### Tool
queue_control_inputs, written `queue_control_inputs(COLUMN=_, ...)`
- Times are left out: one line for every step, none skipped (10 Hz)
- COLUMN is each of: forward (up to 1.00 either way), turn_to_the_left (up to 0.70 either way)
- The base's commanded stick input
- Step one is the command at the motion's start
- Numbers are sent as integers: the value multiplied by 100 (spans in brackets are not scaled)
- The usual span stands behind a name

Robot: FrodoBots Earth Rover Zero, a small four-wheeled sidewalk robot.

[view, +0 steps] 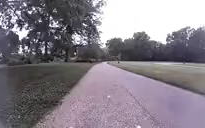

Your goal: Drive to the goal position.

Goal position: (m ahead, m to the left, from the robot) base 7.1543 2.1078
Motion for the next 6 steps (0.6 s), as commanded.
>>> queue_control_inputs(forward=70, turn_to_the_left=0)
queue_control_inputs(forward=70, turn_to_the_left=0)
queue_control_inputs(forward=70, turn_to_the_left=0)
queue_control_inputs(forward=70, turn_to_the_left=0)
queue_control_inputs(forward=70, turn_to_the_left=0)
queue_control_inputs(forward=70, turn_to_the_left=0)
